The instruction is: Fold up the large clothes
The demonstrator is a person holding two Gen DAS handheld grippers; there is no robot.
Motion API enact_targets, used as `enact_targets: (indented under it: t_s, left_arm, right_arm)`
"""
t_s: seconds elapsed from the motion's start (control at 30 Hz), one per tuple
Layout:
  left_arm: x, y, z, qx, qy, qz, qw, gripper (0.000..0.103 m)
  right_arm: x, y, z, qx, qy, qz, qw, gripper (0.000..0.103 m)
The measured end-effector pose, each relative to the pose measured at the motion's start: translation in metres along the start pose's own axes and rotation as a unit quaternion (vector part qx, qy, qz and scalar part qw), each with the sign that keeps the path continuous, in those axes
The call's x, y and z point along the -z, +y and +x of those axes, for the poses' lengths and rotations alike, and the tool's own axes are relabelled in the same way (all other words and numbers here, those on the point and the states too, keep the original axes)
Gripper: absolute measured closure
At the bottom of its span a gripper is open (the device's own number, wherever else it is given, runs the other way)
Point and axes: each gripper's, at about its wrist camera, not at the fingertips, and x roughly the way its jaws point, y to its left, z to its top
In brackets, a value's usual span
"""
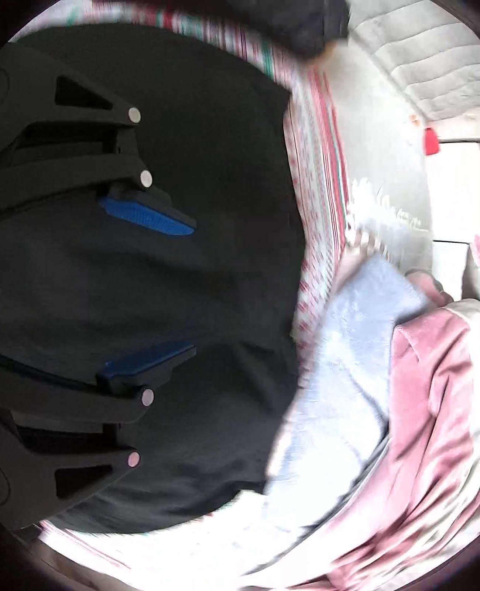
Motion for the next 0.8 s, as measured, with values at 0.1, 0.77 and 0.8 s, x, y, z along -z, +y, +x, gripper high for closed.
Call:
enact_targets:
  t_s: [0.1,0.77,0.8]
  left_arm:
    - [0.053,0.006,-0.029,-0.015,0.015,0.035,0.9991,0.042]
    - [0.152,-0.016,-0.025,-0.01,-0.001,0.104,0.9945,0.039]
    - [0.151,-0.015,-0.024,-0.008,0.0,0.106,0.9944,0.039]
  right_arm:
    - [0.0,-0.001,-0.005,-0.006,-0.001,0.01,1.0,0.04]
    - [0.057,-0.048,-0.036,-0.13,0.035,0.212,0.968,0.035]
    - [0.058,-0.054,-0.035,-0.126,0.037,0.22,0.967,0.035]
